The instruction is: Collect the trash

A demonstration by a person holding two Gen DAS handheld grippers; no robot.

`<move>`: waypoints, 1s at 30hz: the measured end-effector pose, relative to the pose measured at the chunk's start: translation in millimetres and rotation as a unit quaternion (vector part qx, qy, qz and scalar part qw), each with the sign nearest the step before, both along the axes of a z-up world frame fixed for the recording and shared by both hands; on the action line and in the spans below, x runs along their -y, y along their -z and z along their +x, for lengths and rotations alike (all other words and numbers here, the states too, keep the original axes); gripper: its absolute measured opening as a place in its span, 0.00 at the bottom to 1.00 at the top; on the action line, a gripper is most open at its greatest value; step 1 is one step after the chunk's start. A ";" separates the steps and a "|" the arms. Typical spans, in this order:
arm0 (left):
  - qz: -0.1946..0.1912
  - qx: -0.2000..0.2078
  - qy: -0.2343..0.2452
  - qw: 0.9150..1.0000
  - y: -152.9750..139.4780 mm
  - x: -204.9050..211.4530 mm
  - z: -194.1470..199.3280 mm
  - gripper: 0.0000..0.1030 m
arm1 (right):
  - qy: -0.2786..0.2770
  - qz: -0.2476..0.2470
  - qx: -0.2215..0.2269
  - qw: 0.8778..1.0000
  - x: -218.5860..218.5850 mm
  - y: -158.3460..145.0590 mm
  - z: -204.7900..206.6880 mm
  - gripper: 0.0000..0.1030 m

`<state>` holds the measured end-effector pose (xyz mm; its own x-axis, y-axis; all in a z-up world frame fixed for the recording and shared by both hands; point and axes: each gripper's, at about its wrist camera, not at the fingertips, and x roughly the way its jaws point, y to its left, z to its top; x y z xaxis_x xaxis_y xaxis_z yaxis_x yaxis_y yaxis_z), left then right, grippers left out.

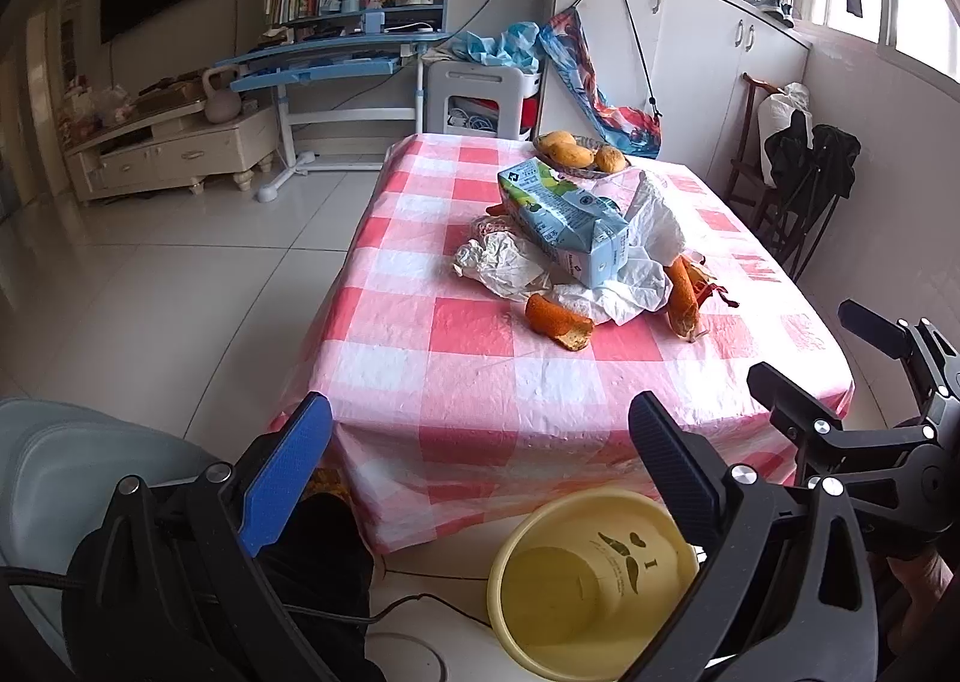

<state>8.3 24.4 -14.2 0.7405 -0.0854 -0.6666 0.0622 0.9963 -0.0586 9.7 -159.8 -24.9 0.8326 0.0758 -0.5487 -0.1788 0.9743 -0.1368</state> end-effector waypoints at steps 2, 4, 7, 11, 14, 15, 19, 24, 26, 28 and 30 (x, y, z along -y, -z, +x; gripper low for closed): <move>-0.003 -0.002 -0.003 1.000 0.8 -2.2 0.7 0.93 | 0.000 0.004 -0.005 1.000 0.1 0.5 1.0 0.93; -0.006 -0.004 -0.007 1.000 1.0 -5.4 1.0 0.93 | -0.003 0.008 -0.012 1.000 0.6 0.6 3.0 0.93; -0.017 -0.009 -0.013 1.000 0.7 -10.8 4.2 0.93 | -0.010 0.016 -0.020 1.000 2.4 -0.8 6.7 0.93; -0.037 -0.022 -0.026 0.999 2.2 -19.1 14.0 0.93 | -0.021 0.026 -0.036 0.999 6.5 -1.0 18.5 0.93; -0.044 -0.033 -0.034 0.998 3.3 -24.3 26.4 0.93 | -0.027 0.033 -0.046 0.998 9.8 -1.9 28.9 0.93; -0.044 -0.034 -0.036 0.998 3.7 -25.1 29.8 0.93 | -0.032 0.036 -0.049 0.998 11.0 -2.6 32.7 0.93; -0.046 -0.044 -0.044 0.997 4.8 -25.7 51.2 0.93 | -0.054 0.046 -0.052 0.996 11.1 -7.1 50.0 0.93; -0.026 -0.041 -0.047 0.998 1.9 -18.6 74.0 0.93 | -0.089 0.066 -0.055 0.992 2.6 -14.7 79.7 0.93; -0.015 -0.042 -0.051 0.998 2.5 -17.5 81.6 0.93 | -0.103 0.064 -0.056 0.991 -6.5 -15.5 93.6 0.91; -0.019 -0.048 -0.056 0.997 6.1 -19.3 86.1 0.93 | -0.117 0.063 -0.062 0.989 -16.2 -13.4 107.8 0.87; -0.021 -0.060 -0.058 0.996 11.3 -20.6 89.7 0.93 | -0.127 0.056 -0.070 0.988 -26.6 -10.2 121.9 0.83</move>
<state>98.0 45.0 -25.5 0.6630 -0.0339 -0.7479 -0.0634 0.9928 -0.1013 131.6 -133.2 -14.7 0.6956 0.3404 -0.6326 -0.4296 0.9029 0.0135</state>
